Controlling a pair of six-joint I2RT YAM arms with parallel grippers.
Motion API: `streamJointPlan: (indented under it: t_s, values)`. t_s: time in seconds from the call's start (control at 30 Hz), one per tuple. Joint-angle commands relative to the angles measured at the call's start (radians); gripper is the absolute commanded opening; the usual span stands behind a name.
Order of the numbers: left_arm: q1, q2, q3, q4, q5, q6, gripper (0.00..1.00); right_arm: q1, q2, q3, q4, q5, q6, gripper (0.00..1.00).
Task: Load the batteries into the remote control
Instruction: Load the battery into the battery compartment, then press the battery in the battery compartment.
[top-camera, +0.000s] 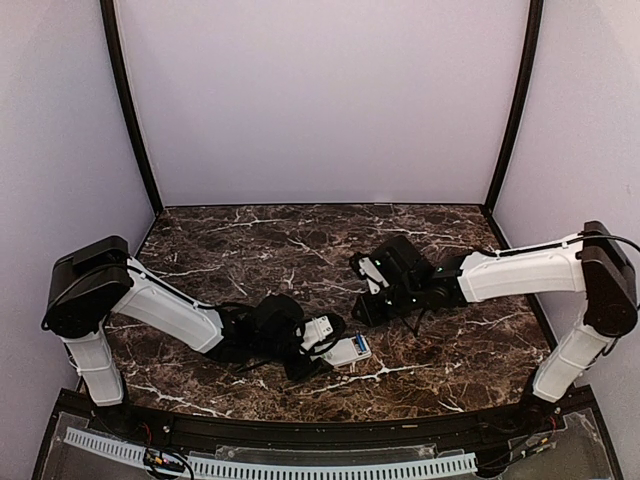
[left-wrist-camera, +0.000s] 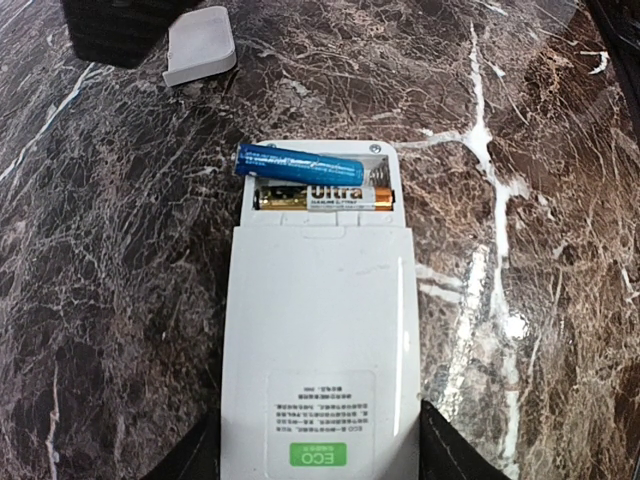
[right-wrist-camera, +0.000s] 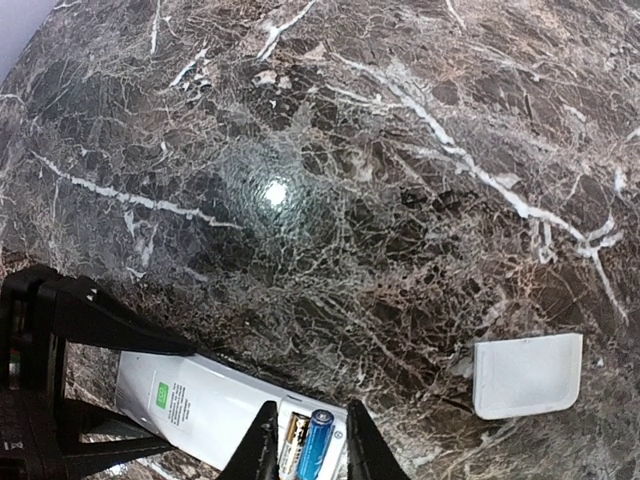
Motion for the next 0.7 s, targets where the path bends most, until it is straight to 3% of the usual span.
streamJointPlan:
  t_s: [0.0, 0.43, 0.67]
  values:
    - [-0.002, 0.046, -0.034, -0.13, -0.016, -0.006, 0.59, -0.031, 0.054, 0.05, -0.022, -0.059, -0.02, 0.18]
    - [-0.002, 0.049, -0.037, -0.122, -0.015, -0.009, 0.59, -0.022, 0.134, 0.055, -0.023, -0.107, -0.037, 0.17]
    - [-0.002, 0.048, -0.036, -0.123, -0.016, -0.011, 0.59, -0.01, 0.148, 0.04, -0.025, -0.083, -0.04, 0.12]
